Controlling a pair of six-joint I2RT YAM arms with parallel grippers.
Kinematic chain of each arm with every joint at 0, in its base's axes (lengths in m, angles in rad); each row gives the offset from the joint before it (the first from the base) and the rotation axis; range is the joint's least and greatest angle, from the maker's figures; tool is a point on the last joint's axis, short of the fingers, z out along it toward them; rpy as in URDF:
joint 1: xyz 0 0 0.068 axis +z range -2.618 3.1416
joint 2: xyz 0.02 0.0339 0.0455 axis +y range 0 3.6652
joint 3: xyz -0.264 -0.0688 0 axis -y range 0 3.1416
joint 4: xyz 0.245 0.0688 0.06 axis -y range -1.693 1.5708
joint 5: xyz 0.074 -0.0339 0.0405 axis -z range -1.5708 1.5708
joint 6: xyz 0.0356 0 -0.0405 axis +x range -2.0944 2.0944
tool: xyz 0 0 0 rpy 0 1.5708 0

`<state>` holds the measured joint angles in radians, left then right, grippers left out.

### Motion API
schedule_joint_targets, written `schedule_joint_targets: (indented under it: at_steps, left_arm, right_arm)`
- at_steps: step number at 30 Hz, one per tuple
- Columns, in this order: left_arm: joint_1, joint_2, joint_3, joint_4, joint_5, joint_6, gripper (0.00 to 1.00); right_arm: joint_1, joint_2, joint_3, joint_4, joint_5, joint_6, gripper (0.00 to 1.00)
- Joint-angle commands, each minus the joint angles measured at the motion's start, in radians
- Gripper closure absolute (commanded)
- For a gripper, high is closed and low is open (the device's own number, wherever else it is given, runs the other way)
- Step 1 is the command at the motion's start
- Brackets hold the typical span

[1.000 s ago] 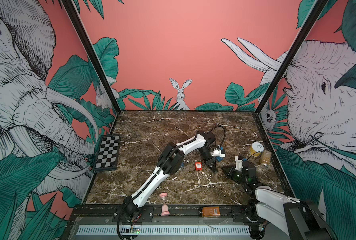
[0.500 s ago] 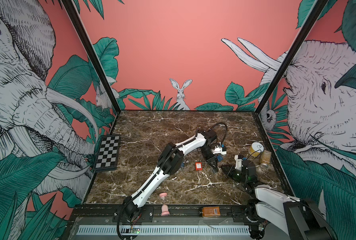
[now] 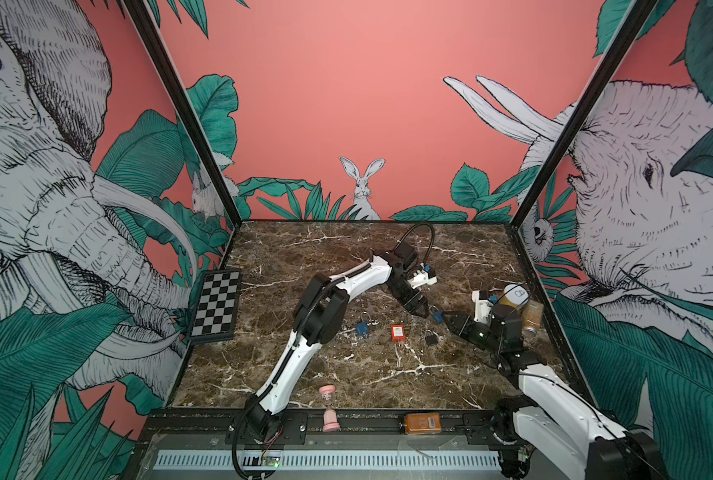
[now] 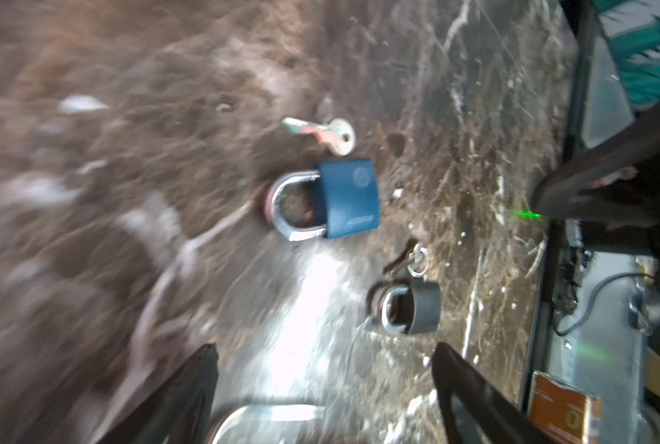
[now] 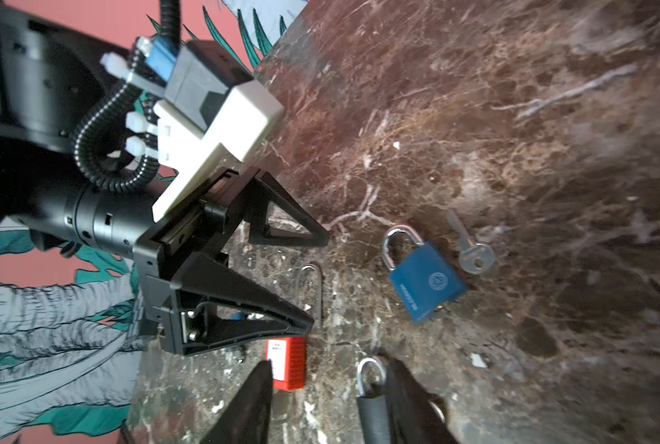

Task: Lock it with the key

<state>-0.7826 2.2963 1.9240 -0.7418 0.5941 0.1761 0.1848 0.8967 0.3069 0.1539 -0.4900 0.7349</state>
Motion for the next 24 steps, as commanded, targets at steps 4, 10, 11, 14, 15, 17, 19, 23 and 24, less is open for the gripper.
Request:
schedule_joint_targets:
  at_steps: [4,10,11,14,15,17,19,23,24]
  left_arm:
    - [-0.003,-0.416,-0.347,0.508,-0.276,-0.133,0.03]
    - [0.0,-0.636,-0.562,0.659,-0.466,-0.215,0.03]
    - [0.002,-0.677,-0.608,0.69,-0.502,-0.253,0.03]
    - [0.022,-0.775,-0.714,0.698,-0.544,-0.379,0.03]
    - [0.033,-0.802,-0.751,0.693,-0.54,-0.422,0.02]
    - [0.044,-0.865,-0.822,0.673,-0.542,-0.455,0.02]
    - [0.046,-0.932,-0.901,0.67,-0.543,-0.456,0.03]
    - [0.05,-1.05,-1.059,0.706,-0.54,-0.459,0.02]
    - [0.051,-1.065,-1.071,0.69,-0.547,-0.465,0.02]
  right_arm:
    - [0.058,0.048,0.149,-0.104,-0.131,-0.079,0.02]
    - [0.193,0.097,0.29,-0.2,-0.053,-0.125,0.02]
    - [0.202,0.099,0.277,-0.142,-0.058,-0.089,0.02]
    - [0.208,0.097,0.182,0.13,-0.006,0.099,0.02]
    - [0.205,0.102,0.161,0.196,0.0,0.149,0.02]
    - [0.196,0.123,0.149,0.26,-0.003,0.222,0.02]
    - [0.175,0.162,0.177,0.242,-0.066,0.261,0.02]
    - [0.175,0.227,0.204,0.346,-0.191,0.28,0.02]
    - [0.177,0.233,0.214,0.332,-0.194,0.286,0.02]
